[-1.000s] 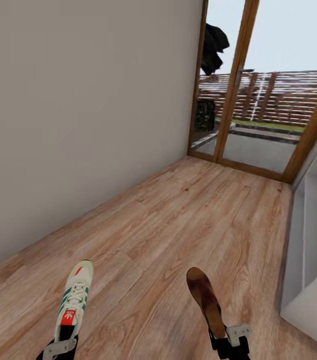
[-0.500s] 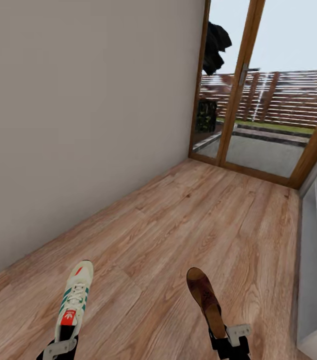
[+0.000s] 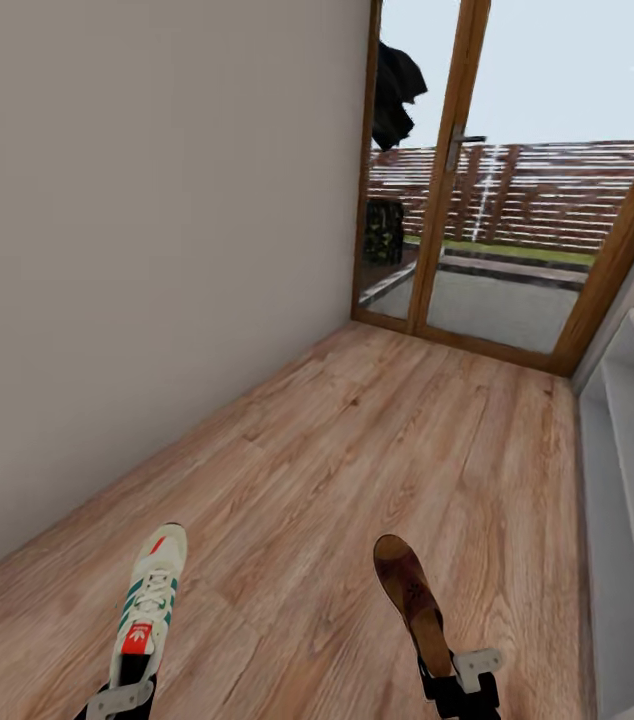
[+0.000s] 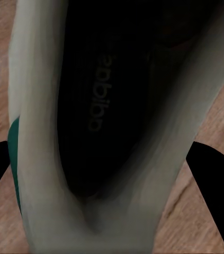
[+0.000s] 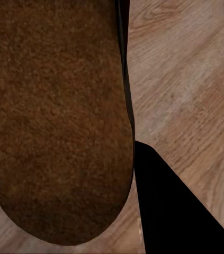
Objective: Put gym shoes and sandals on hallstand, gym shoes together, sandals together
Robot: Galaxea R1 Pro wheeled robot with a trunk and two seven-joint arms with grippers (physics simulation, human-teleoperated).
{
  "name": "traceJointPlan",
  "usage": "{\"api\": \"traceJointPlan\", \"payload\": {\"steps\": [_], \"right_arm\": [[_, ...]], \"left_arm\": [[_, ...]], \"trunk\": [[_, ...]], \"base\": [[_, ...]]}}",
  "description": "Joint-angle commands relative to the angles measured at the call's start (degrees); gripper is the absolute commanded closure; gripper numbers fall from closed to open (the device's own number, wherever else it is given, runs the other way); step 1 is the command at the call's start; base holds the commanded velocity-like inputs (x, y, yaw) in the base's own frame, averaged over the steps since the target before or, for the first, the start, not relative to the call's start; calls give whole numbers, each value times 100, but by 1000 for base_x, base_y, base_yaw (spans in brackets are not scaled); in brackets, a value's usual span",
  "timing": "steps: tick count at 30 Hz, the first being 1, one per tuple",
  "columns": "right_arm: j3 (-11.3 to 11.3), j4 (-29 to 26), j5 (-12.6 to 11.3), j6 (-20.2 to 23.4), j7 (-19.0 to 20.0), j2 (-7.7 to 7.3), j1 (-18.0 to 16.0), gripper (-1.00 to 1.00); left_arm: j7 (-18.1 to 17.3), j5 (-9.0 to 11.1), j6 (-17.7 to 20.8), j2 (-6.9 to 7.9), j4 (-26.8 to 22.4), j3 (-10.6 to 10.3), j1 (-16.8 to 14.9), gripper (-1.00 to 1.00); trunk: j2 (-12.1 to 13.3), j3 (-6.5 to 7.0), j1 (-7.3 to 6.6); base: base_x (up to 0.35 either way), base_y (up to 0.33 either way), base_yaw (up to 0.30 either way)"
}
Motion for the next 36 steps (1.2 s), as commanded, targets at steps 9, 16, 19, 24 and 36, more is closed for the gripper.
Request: {"api": "traceJointPlan", "payload": {"steps": [9,16,19,24,36], "right_arm": [[-47,8,29,-16,28,1,-5,100],[-48,7,29,-16,24,1,-5,100],[-48,7,29,-16,24,1,-5,100],[-47,8,29,-16,25,1,-5,100],[-44,6,29,-16,22,1,-5,100]], "left_arm": [[-42,-45,-21,-1,-3,49,-5,100],[-42,-44,-21,1,-3,49,-5,100],[-42,-44,-21,-5,-3,49,-5,100],[-42,-44,-21,-5,-3,49,-5,100],[-42,-44,-21,-7,-3,49,-5,100]], "trunk": [[-2,15,2],[-2,32,2],[-2,39,2],[-2,51,2],[-2,78,2]], "base": [[331,52,-298],[292,201,-300],[283,229,-300],[282,232,-300],[282,234,-300]]}}
